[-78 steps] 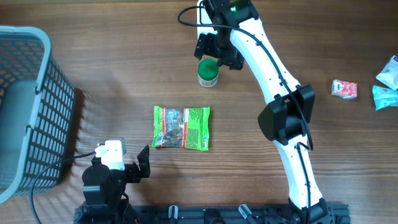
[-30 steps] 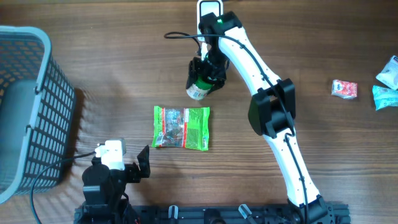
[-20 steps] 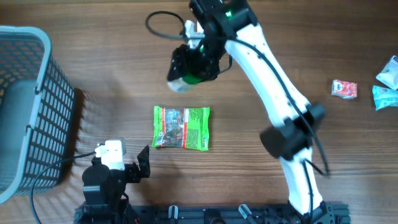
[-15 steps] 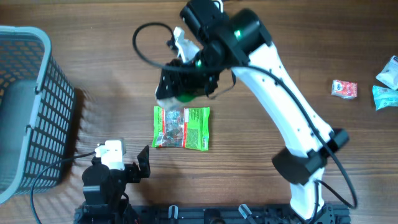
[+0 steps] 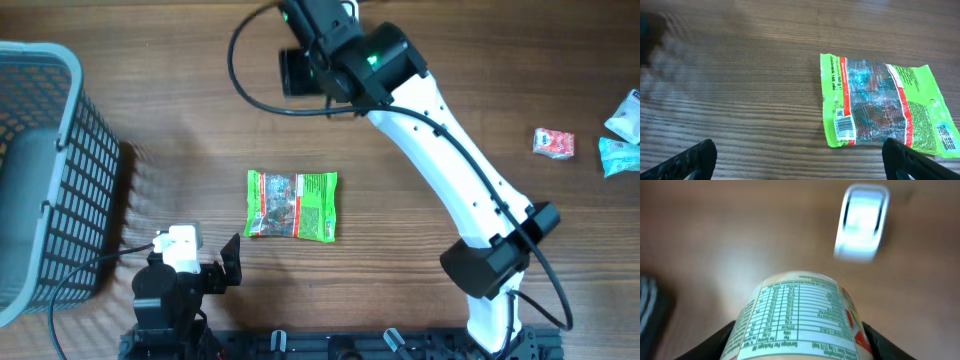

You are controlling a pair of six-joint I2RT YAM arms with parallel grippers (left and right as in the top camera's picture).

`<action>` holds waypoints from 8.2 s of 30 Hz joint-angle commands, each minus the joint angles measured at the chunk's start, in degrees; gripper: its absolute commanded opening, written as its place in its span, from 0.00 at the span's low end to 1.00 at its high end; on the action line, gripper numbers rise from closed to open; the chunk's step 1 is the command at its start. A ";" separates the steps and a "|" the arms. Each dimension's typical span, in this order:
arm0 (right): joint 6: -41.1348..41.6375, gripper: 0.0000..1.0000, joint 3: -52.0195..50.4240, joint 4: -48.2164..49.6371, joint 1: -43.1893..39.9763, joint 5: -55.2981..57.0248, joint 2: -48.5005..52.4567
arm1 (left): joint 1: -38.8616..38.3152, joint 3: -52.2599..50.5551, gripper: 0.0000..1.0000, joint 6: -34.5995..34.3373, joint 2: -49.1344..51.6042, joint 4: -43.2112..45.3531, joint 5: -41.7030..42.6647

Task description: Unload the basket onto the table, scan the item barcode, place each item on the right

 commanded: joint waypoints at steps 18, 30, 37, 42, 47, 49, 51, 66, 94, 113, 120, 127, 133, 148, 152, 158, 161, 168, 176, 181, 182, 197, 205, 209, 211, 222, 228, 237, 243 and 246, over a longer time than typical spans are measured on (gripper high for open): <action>-16.46 0.52 -7.48 53.35 -12.57 11.02 22.29 | 0.22 -0.11 1.00 0.11 -0.22 0.15 -0.13; -11.52 0.52 -7.30 59.43 -12.68 10.99 26.21 | 0.22 -0.11 1.00 0.11 -0.22 0.13 -0.13; -11.54 0.48 -7.06 43.21 -14.78 12.81 13.73 | 0.22 -0.11 1.00 0.11 -0.22 0.15 -0.13; -5.16 0.48 -7.08 20.44 -23.41 17.92 1.53 | 0.22 -0.11 1.00 0.11 -0.22 0.15 -0.13; 2.16 0.48 -7.15 3.19 -40.00 7.72 -1.88 | 0.22 -0.11 1.00 0.11 -0.22 0.13 -0.13; 3.21 0.49 -8.35 -0.13 -45.99 2.67 -0.79 | 0.22 -0.11 1.00 0.11 -0.22 0.15 -0.13; 3.21 0.49 -10.45 -0.02 -51.23 -1.40 1.31 | 0.22 -0.11 1.00 0.11 -0.22 0.15 -0.13; 1.79 0.71 -12.50 -0.70 -66.84 -7.91 19.87 | 0.22 -0.11 1.00 0.11 -0.22 0.13 -0.13; -43.10 1.00 -10.40 -23.65 -12.07 -31.10 1.18 | 0.22 -0.11 1.00 0.11 -0.22 0.13 -0.13; -35.56 1.00 -52.83 23.06 6.36 -9.90 1.25 | 0.22 -0.11 1.00 0.11 -0.22 0.15 -0.13; -32.87 0.21 -57.99 26.51 6.29 -9.75 2.69 | 0.22 -0.11 1.00 0.11 -0.22 0.13 -0.13; -16.79 0.04 -48.11 12.33 5.18 -16.13 -0.15 | 0.22 -0.11 1.00 0.11 -0.22 0.15 -0.13; 6.14 0.04 -28.68 -13.29 -1.73 -35.91 -1.20 | 0.22 -0.11 1.00 0.11 -0.22 0.15 -0.13; 61.53 0.04 -27.56 -25.51 -15.28 -63.28 -0.96 | 0.22 -0.11 1.00 0.11 -0.22 0.15 -0.13; 76.56 0.05 -27.56 -21.59 -16.68 -64.04 -0.96 | 0.22 -0.11 1.00 0.11 -0.22 0.15 -0.13; 82.05 0.05 -27.56 -16.65 -16.98 -55.71 -0.94 | 0.22 -0.11 1.00 0.11 -0.22 0.15 -0.13; 51.67 0.04 -27.56 -15.17 -15.91 -36.61 -0.94 | 0.22 -0.11 1.00 0.11 -0.22 0.15 -0.13; -3.78 0.66 -32.20 -9.55 -6.56 -10.14 -0.94 | 0.22 -0.11 1.00 0.11 -0.22 0.15 -0.13; -5.05 1.00 -33.55 -7.17 -3.96 -9.09 -0.98 | 0.22 -0.11 1.00 0.11 -0.22 0.15 -0.13; -14.40 1.00 -33.79 -5.57 -4.07 -7.87 -0.98 | 0.22 -0.11 1.00 0.11 -0.22 0.15 -0.13; -17.79 1.00 -34.51 -4.79 -4.04 -8.17 -0.98 | 0.22 -0.11 1.00 0.11 -0.22 0.13 -0.13; -31.19 1.00 -45.42 10.60 -24.35 -44.81 1.22 | 0.22 -0.11 1.00 0.11 -0.22 0.15 -0.13; -34.01 1.00 -47.50 8.98 -22.91 -47.98 10.05 | 0.22 -0.11 1.00 0.11 -0.22 0.15 -0.13; -34.21 0.98 -50.05 9.94 -21.27 -49.24 14.95 | 0.22 -0.11 1.00 0.11 -0.22 0.15 -0.13; -34.51 0.74 -50.73 10.84 -21.14 -51.63 17.18 | 0.22 -0.11 1.00 0.11 -0.22 0.15 -0.13; -35.85 0.05 -46.53 8.11 -21.09 -64.48 18.82 | 0.22 -0.11 1.00 0.11 -0.22 0.15 -0.13; -49.81 0.05 -36.41 -6.91 -21.07 -82.12 8.07 | 0.22 -0.11 1.00 0.11 -0.22 0.15 -0.13; -49.27 0.05 -36.44 -3.82 -21.07 -86.60 -5.77 | 0.22 -0.11 1.00 0.11 -0.22 0.15 -0.13; -52.37 0.05 -36.52 5.53 -21.09 -84.70 -5.75 | 0.22 -0.11 1.00 0.11 -0.22 0.15 -0.13; -52.11 0.05 -36.52 12.52 -21.07 -90.38 -5.92 | 0.22 -0.11 1.00 0.11 -0.22 0.15 -0.13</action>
